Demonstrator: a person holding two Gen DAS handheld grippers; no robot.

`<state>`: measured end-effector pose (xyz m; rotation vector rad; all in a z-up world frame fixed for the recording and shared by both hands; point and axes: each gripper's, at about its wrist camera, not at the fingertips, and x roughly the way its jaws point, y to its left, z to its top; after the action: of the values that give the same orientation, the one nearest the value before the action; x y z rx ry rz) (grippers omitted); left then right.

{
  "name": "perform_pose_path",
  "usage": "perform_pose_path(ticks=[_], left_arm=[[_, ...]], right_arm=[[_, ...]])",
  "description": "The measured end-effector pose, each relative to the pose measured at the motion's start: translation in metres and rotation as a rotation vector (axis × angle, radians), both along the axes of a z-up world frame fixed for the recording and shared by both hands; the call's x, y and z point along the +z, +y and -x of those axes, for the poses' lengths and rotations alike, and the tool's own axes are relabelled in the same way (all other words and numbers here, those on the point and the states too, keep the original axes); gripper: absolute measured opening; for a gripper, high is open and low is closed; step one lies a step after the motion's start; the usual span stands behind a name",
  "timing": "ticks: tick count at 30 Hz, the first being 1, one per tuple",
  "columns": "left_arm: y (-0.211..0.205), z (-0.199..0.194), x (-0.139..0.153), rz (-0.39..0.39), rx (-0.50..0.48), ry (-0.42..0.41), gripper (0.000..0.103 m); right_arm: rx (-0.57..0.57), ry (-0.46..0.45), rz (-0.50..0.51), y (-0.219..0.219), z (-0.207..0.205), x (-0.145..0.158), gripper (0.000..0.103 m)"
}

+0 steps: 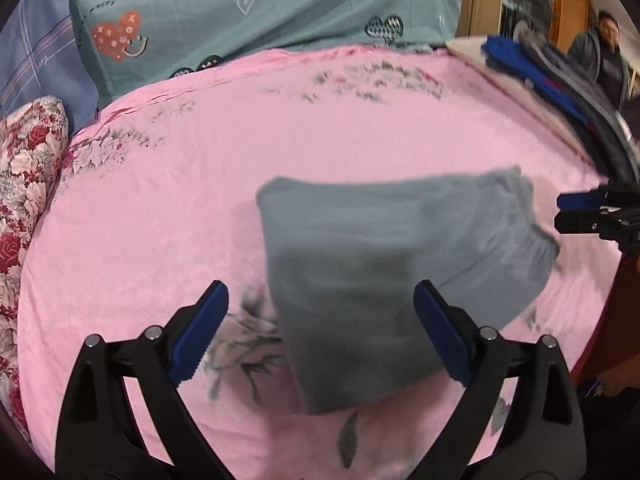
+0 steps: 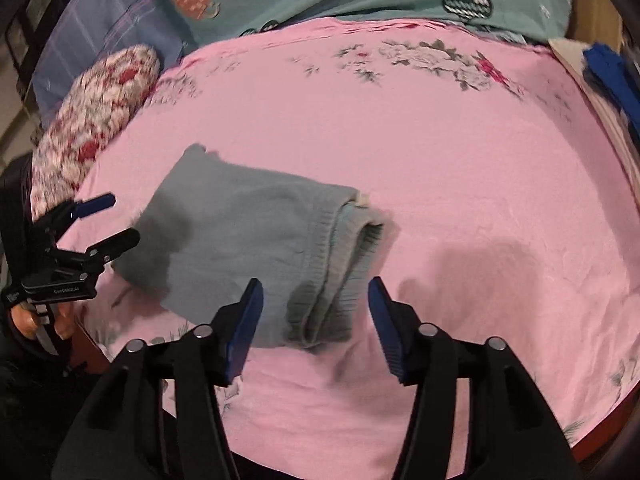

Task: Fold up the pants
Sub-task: 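Open the right gripper and lift it away from the folded bundle, then grasp the grey bundle with both grippers, left on the fabric, right on the cuffs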

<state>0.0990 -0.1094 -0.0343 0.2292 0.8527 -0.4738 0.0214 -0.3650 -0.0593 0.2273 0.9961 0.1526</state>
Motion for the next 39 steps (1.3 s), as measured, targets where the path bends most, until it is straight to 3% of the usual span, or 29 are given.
perform_pose_path(ticks=[3,7,16,17,18,20,21,23,26,29,32,36,37,39], left_arm=[[0.022,-0.023,0.000,0.028,0.028,0.007,0.095],[0.036,-0.049,-0.023,0.015,0.078,0.079,0.095],[-0.010,-0.055,-0.053,0.043,-0.010,0.187,0.094],[-0.012,-0.056,-0.055,0.047,-0.025,0.207,0.087],[-0.013,-0.057,-0.056,0.056,-0.038,0.214,0.084],[-0.012,-0.057,-0.053,0.096,-0.067,0.233,0.055],[-0.009,-0.060,-0.051,0.115,-0.057,0.245,0.052],[-0.001,-0.064,-0.049,0.162,-0.044,0.272,0.034],[0.011,-0.072,-0.047,0.255,-0.023,0.332,0.021],[0.011,-0.069,-0.041,0.275,-0.023,0.334,0.017],[0.004,-0.062,-0.034,0.238,-0.025,0.301,0.016],[-0.003,-0.061,-0.043,0.140,-0.009,0.278,0.023],[-0.002,-0.061,-0.044,0.120,-0.007,0.265,0.032],[-0.001,-0.062,-0.048,0.086,0.028,0.244,0.067]], right_arm=[[-0.039,0.015,-0.119,-0.029,-0.007,-0.010,0.058],[-0.033,0.038,-0.160,-0.031,-0.020,-0.028,0.058],[0.024,0.066,-0.170,-0.002,-0.044,-0.043,0.060],[0.039,0.067,-0.146,0.003,-0.045,-0.043,0.058],[0.062,0.069,-0.122,0.008,-0.045,-0.043,0.045],[0.076,0.064,-0.104,0.010,-0.045,-0.043,0.037],[0.073,0.062,-0.120,0.007,-0.045,-0.043,0.033],[0.070,0.057,-0.173,0.001,-0.044,-0.041,0.030],[0.069,0.041,-0.194,-0.001,-0.041,-0.036,0.029],[0.073,0.022,-0.229,-0.002,-0.038,-0.027,0.027],[0.088,-0.002,-0.239,0.000,-0.036,-0.014,0.026],[0.084,0.043,-0.135,0.010,-0.040,-0.019,0.026],[0.084,0.048,-0.111,0.013,-0.041,-0.021,0.026],[0.081,0.051,-0.101,0.014,-0.041,-0.025,0.026]])
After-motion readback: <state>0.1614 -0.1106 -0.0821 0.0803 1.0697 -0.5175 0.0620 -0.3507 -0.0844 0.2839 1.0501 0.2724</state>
